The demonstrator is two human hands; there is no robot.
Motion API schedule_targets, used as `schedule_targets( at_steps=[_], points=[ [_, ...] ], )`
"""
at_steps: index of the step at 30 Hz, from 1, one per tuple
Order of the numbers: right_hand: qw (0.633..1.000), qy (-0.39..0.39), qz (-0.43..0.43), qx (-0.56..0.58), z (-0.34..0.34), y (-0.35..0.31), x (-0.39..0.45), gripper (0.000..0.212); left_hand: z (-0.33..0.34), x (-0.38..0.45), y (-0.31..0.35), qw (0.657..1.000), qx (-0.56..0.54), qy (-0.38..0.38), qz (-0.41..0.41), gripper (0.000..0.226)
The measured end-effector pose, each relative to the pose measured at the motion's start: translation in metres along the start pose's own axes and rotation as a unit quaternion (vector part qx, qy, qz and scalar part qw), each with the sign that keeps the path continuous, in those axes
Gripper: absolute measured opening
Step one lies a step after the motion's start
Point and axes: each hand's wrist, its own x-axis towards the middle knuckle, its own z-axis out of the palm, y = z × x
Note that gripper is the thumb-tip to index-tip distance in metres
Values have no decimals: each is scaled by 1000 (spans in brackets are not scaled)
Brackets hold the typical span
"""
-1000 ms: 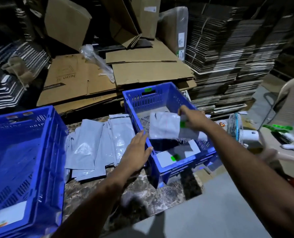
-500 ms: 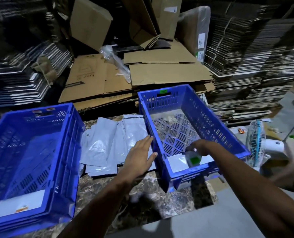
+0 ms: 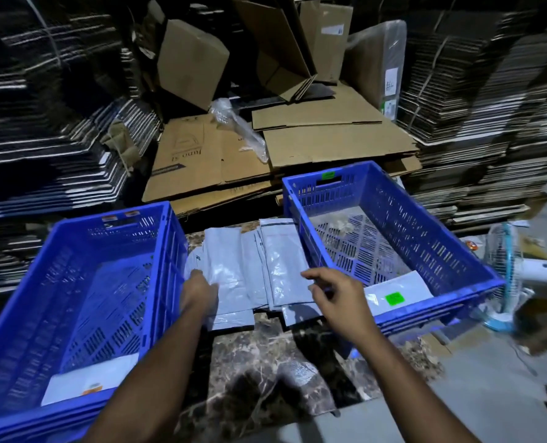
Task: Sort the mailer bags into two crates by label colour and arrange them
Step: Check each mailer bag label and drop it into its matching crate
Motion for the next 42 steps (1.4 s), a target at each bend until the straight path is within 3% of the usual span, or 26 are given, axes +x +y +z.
schedule_targets(
  at_steps=[2,5,10,13,15,18,22,27,29,31,33,34,36,39,42],
  points=[
    [1000,-10,3,-7,13,-6,-10,27,-2,-3,2,1000,-22,-17,-5,45],
    [1000,-11,20,-2,26,-13,-16,26,-9,-13,5,978,-199,-56,-16,42],
    [996,-2,77,41,54,-28,-12,19,-45,-75,5,896,-429,-102,42,24],
    [975,-67,161,137,72,-44,-7,37,-61,-120,-8,831,-532,-149,63,20],
    [952,-102,168,235,82,-57,-7,47,-65,-140,-23,810,-554,-179,72,28],
    [931,-109,142,317,90,-75,-10,41,-77,-156,-43,814,-539,-193,101,35],
    [927,-135,121,329,100,-89,-16,33,-94,-156,-52,829,-531,-139,103,39],
    [975,-95,26,200,101,-89,-10,45,-101,-149,-54,870,-472,-30,137,20],
    [984,-53,-2,169,99,-92,-5,54,-103,-151,-54,850,-509,-45,123,16],
    [983,-34,-22,179,100,-95,-1,53,-103,-154,-53,798,-585,-112,90,21],
    [975,-50,-29,214,101,-97,0,50,-106,-158,-52,745,-640,-166,90,23],
    [970,-65,-19,235,102,-97,-1,47,-107,-160,-52,736,-646,-173,105,32],
    [958,-92,20,270,99,-99,-5,40,-111,-163,-50,752,-626,-151,140,44],
    [929,-146,69,332,88,-109,-15,33,-110,-166,-47,767,-612,-112,155,45],
    [949,-172,7,265,80,-111,-22,46,-105,-167,-45,770,-611,-85,161,47]
  ],
)
